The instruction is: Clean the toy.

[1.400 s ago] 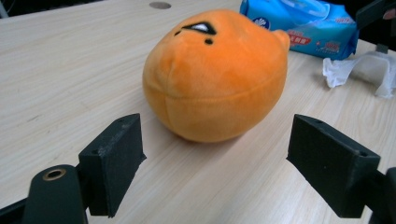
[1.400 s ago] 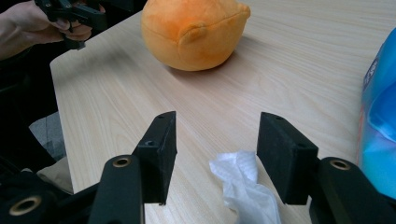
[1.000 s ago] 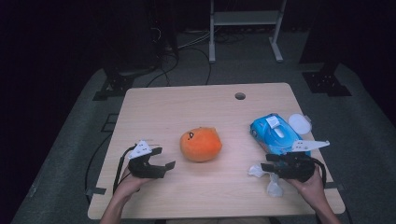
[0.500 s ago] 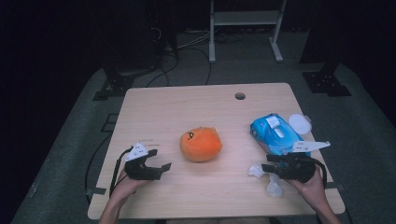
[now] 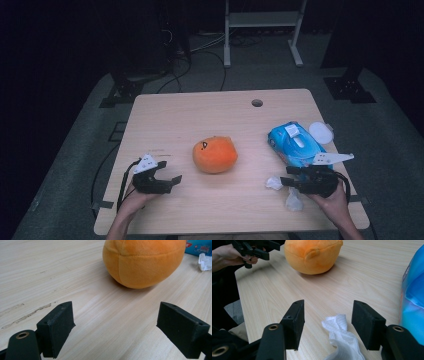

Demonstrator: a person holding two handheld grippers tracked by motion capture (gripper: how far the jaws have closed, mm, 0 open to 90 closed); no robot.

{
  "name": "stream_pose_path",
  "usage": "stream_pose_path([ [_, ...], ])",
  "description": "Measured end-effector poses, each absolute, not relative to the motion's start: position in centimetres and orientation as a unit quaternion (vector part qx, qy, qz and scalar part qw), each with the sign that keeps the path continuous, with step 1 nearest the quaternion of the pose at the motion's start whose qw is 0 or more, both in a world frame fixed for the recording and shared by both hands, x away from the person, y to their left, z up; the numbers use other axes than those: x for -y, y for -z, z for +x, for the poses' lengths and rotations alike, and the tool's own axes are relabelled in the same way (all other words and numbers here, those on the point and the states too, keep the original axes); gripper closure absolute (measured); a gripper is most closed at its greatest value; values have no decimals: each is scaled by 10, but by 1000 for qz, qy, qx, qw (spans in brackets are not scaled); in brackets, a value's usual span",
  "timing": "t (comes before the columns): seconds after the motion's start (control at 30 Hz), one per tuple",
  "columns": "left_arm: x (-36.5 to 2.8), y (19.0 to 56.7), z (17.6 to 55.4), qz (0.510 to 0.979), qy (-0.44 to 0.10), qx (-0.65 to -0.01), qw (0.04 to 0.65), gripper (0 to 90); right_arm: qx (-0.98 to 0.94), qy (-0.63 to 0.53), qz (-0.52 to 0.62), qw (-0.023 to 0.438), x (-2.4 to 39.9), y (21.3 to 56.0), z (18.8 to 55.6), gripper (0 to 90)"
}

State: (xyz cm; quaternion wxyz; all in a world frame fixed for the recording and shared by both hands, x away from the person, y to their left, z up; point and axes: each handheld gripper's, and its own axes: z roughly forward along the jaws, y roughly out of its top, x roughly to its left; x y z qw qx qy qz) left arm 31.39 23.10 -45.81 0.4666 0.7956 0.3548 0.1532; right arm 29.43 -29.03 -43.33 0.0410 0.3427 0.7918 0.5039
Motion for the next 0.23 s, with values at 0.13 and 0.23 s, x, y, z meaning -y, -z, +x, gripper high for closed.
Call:
stream_pose_path([
  [0.13, -231, 459, 314, 796, -156, -354, 465, 128, -791, -504, 345, 40, 290, 436, 294, 411],
  [0.23, -232, 459, 315, 793, -157, -357, 468, 127, -791, -504, 345, 39, 290, 437, 293, 408],
])
